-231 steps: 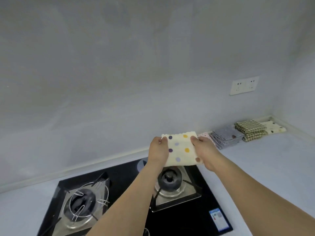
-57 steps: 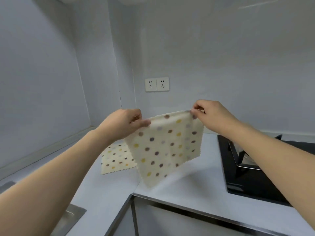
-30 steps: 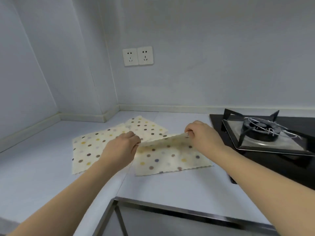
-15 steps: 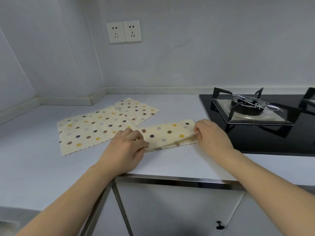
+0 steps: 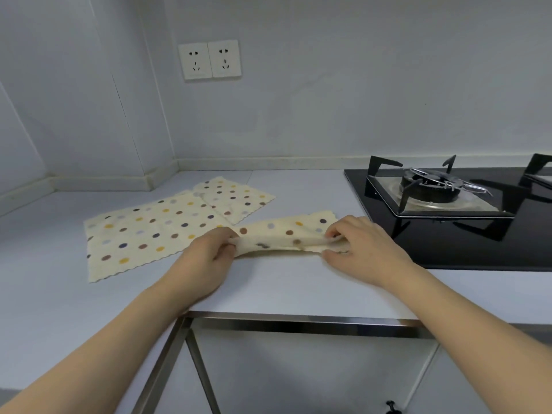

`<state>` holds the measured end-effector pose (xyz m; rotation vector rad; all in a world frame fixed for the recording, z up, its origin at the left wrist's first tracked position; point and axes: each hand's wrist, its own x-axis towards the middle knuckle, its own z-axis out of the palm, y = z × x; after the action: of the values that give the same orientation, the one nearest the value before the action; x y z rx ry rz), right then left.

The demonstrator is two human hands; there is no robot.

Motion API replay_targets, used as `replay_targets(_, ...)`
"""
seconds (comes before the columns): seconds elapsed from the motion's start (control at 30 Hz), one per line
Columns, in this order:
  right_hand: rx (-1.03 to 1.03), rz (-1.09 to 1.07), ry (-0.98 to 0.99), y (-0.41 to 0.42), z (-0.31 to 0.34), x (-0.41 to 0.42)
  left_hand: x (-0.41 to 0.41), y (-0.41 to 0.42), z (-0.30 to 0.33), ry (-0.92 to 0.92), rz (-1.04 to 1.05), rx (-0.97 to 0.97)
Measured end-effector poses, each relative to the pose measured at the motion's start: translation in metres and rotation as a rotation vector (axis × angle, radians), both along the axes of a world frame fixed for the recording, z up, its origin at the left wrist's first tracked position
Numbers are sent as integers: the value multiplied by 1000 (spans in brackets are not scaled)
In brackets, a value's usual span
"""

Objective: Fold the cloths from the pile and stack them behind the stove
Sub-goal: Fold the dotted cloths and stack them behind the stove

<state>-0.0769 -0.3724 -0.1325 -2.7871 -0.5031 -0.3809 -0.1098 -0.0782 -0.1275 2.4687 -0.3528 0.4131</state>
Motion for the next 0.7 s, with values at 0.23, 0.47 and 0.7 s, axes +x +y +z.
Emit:
replay_targets(0.23,237,14,-47,-5,3,-1,-4,8,13,-63,40,-152)
replay_targets(0.47,431,-3,-105,-8,2,2,-12,8,27,-14,-31,66)
replay_targets(0.7,481,-62,-125,-10,2,0,-17,5,28,62,-15,257)
